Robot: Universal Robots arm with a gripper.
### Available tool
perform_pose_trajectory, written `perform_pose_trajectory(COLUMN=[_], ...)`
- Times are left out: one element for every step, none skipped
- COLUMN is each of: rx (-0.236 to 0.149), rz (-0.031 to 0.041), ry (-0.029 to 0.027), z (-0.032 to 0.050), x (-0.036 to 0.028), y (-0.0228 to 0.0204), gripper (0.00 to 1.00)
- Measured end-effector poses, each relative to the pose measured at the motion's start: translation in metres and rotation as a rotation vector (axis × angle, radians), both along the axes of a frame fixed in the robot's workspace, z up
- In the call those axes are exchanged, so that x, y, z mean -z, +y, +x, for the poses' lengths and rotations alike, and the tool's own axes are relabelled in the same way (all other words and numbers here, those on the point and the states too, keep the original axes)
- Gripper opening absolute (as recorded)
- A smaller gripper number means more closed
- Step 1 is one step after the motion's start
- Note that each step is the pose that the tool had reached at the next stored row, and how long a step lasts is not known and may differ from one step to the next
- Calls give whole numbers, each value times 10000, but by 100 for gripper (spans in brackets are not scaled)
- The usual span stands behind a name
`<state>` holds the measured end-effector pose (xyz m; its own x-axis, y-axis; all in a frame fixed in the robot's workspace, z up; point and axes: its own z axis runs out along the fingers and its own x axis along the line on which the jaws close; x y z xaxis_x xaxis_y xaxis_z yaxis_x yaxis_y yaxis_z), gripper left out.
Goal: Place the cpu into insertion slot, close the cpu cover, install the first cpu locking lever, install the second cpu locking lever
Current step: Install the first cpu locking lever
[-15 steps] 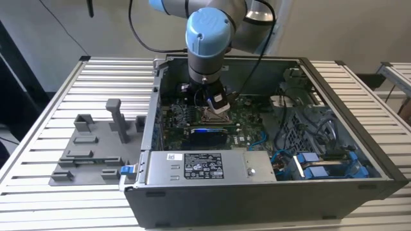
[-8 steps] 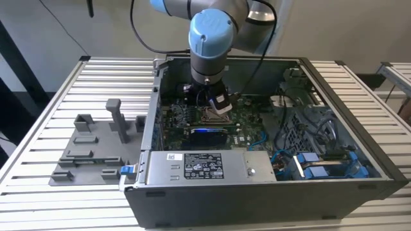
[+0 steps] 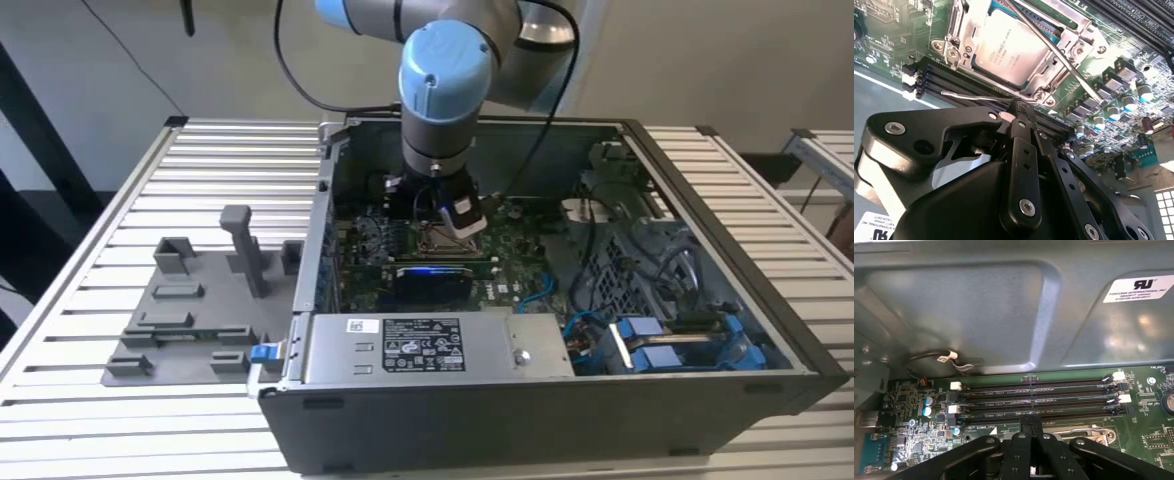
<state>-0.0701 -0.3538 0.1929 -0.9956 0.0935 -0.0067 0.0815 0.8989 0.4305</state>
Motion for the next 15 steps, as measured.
perform_pose_trajectory(rx=[0,0,-1,0,0,0,0,0,0,-1,0,0,-1,0,-1], rz=[0,-1,-1,0,0,-1,-1,-1,0,0,0,-1,-1,0,0], ry=[0,0,0,0,0,0,0,0,0,-1,0,0,0,0,0], z=[4,8,13,18,23,27,31,37,42,47,52,57,62,67,72], x=[2,4,6,8,10,12,14,16,19,21,23,25,27,29,32], y=[0,0,0,0,0,0,1,1,1,2,2,2,2,2,2], gripper=[11,11,11,11,11,11,11,11,11,11,11,11,11,11,11])
